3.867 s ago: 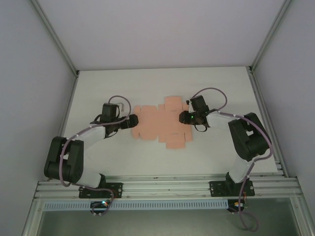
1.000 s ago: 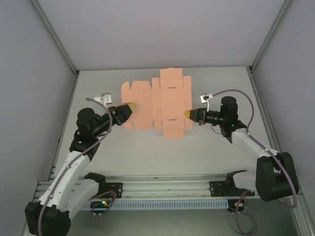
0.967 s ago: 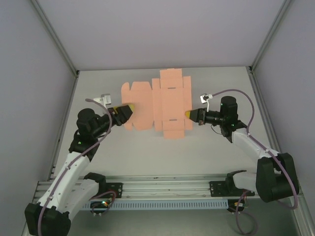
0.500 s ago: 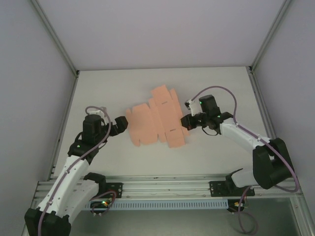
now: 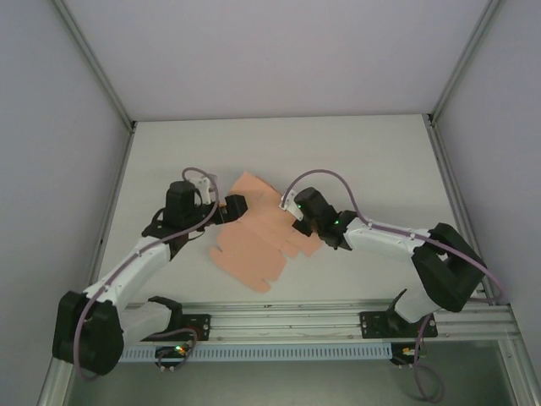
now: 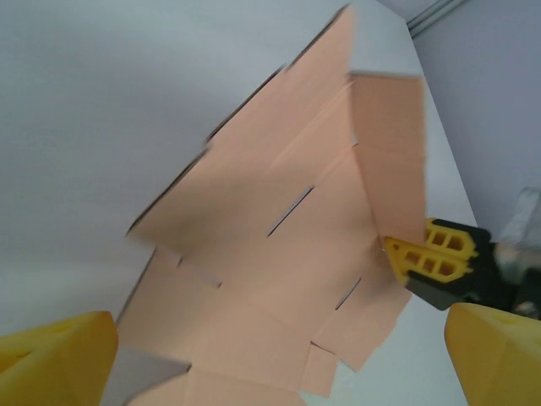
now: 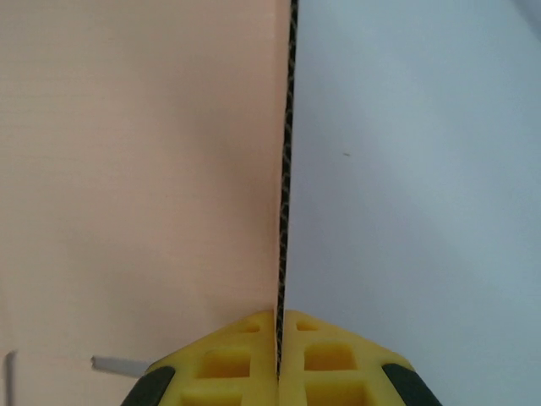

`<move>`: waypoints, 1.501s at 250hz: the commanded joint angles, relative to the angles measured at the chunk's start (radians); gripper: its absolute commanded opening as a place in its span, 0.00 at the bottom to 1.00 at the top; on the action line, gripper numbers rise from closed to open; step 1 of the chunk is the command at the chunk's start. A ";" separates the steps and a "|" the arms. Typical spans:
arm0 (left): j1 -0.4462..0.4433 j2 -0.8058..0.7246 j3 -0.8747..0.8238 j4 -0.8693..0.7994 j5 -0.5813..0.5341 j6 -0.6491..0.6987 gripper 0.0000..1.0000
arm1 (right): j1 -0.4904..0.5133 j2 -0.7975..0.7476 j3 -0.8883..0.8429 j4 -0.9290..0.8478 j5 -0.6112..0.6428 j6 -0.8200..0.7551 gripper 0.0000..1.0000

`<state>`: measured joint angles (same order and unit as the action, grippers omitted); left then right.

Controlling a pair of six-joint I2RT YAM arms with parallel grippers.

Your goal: Assemble paper box

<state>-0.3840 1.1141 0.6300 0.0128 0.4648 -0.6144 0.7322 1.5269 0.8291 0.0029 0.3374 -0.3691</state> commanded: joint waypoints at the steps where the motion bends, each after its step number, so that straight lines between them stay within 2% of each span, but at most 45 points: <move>1: -0.014 0.045 0.067 0.084 0.042 -0.035 1.00 | 0.027 0.050 0.008 0.120 0.251 -0.170 0.00; 38: -0.020 0.127 0.101 0.131 0.033 -0.049 0.98 | 0.056 0.074 0.013 0.153 0.232 -0.188 0.00; 80: -0.014 0.209 0.141 0.148 0.026 -0.003 0.80 | 0.057 0.049 0.014 0.146 0.146 -0.157 0.00; 103: 0.005 0.244 0.139 0.178 0.027 0.007 0.78 | 0.058 0.018 0.000 0.147 0.081 -0.159 0.00; 127: 0.043 0.290 0.112 0.274 0.081 -0.022 0.72 | 0.058 -0.003 -0.005 0.135 0.016 -0.167 0.00; 171: 0.107 0.367 0.042 0.531 0.224 -0.145 0.67 | 0.058 0.023 0.012 0.114 0.036 -0.197 0.00; 191: 0.110 0.370 0.028 0.586 0.253 -0.165 0.67 | 0.058 0.046 0.024 0.115 0.053 -0.208 0.00; 249: 0.105 0.289 0.071 0.392 0.207 -0.102 0.64 | 0.059 0.066 0.030 0.128 0.078 -0.238 0.00; 298: 0.059 0.223 0.207 0.066 0.027 0.064 0.63 | 0.056 0.067 0.048 0.105 0.092 -0.245 0.00; 336: 0.029 0.262 0.267 0.002 0.031 0.079 0.60 | 0.055 0.076 0.060 0.100 0.097 -0.244 0.00; 354: 0.018 0.287 0.292 -0.030 0.020 0.074 0.52 | 0.054 0.079 0.061 0.103 0.095 -0.241 0.00; 376: -0.003 0.293 0.297 -0.035 0.016 0.083 0.49 | 0.055 0.082 0.067 0.099 0.098 -0.239 0.00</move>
<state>-0.3649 1.3808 0.9016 0.0673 0.5110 -0.5713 0.7837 1.5894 0.8688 0.1234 0.4145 -0.6033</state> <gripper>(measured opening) 0.509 0.044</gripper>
